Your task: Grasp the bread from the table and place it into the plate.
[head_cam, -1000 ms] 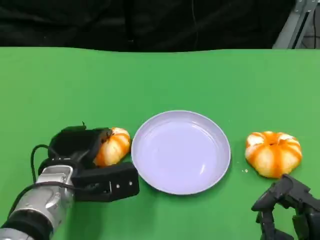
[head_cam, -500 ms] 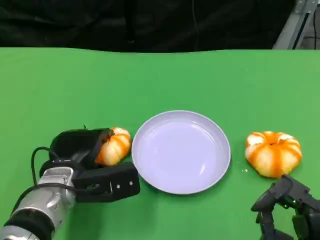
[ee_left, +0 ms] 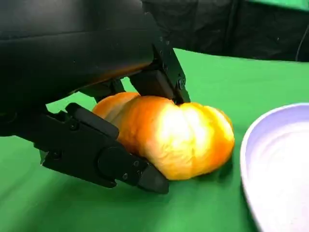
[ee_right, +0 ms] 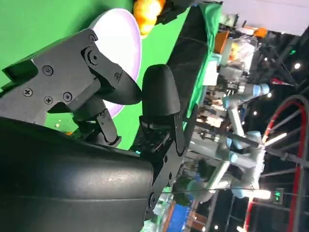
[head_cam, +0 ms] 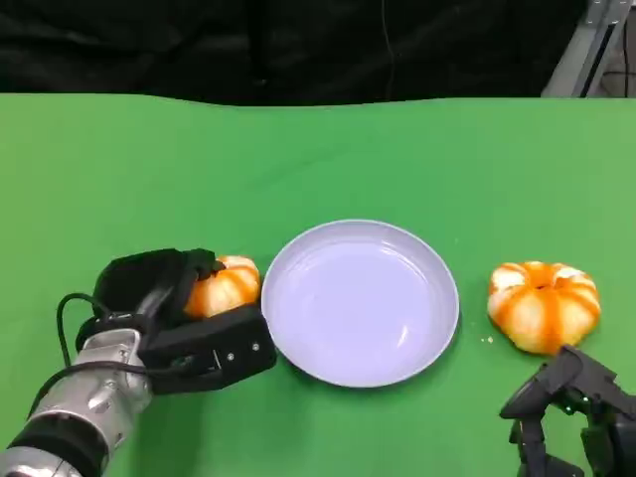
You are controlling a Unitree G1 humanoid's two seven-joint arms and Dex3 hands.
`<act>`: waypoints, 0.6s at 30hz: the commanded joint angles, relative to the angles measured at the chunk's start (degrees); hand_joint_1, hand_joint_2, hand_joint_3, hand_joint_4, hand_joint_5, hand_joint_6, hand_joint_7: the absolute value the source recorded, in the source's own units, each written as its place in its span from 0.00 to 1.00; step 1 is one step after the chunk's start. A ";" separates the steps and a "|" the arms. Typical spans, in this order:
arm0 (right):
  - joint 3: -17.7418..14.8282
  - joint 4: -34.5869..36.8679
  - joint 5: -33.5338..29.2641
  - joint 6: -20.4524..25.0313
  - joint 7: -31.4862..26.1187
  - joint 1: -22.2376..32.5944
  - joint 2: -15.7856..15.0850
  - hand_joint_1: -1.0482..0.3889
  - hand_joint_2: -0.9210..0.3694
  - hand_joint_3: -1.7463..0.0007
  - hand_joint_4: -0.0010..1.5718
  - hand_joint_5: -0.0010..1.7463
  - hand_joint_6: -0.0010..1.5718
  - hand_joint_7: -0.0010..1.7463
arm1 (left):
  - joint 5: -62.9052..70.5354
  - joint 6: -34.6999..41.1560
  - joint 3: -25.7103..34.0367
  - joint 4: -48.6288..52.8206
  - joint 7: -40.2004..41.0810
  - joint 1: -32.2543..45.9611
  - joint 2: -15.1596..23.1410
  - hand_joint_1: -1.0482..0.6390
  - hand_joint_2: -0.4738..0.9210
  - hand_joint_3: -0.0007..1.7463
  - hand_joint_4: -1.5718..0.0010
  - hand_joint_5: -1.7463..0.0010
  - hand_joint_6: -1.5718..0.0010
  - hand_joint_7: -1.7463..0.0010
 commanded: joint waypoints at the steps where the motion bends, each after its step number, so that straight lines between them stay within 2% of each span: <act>1: -0.45 1.01 1.23 -1.40 0.04 -0.02 -1.00 0.64 0.32 0.31 0.54 1.00 0.47 0.87 | -0.96 -1.52 0.62 -0.25 1.17 0.16 0.33 0.61 1.00 0.06 0.52 0.00 0.58 0.09; 7: -0.53 1.63 1.25 -2.03 0.07 -0.28 -1.07 0.63 0.32 0.31 0.54 1.00 0.48 0.87 | -1.12 -1.75 0.51 -0.35 1.37 0.03 0.43 0.61 1.00 0.07 0.52 0.00 0.58 0.08; 9: -0.47 1.60 1.13 -1.64 0.03 -0.39 -0.97 0.63 0.31 0.31 0.54 1.00 0.48 0.87 | -0.52 -1.68 0.60 -5.16 1.50 -0.71 1.04 0.61 1.00 0.06 0.52 0.00 0.57 0.11; 14: -0.33 1.99 1.46 -2.00 0.24 -0.60 -0.97 0.65 0.30 0.30 0.54 1.00 0.47 0.87 | -0.21 -1.16 0.84 -12.29 0.52 0.01 1.34 0.61 0.99 0.05 0.53 0.00 0.57 0.11; 15: -0.38 2.10 1.30 -2.12 0.19 -0.67 -1.03 0.65 0.30 0.30 0.54 1.00 0.47 0.87 | -0.25 -1.04 0.82 -13.44 0.01 0.22 1.31 0.60 1.00 0.08 0.54 0.00 0.59 0.06; 18: -0.46 2.25 1.14 -2.29 0.15 -0.76 -1.08 0.64 0.30 0.30 0.54 1.00 0.47 0.87 | -0.30 -0.58 0.83 -15.25 -0.79 0.70 1.36 0.60 1.00 0.10 0.55 0.00 0.61 0.03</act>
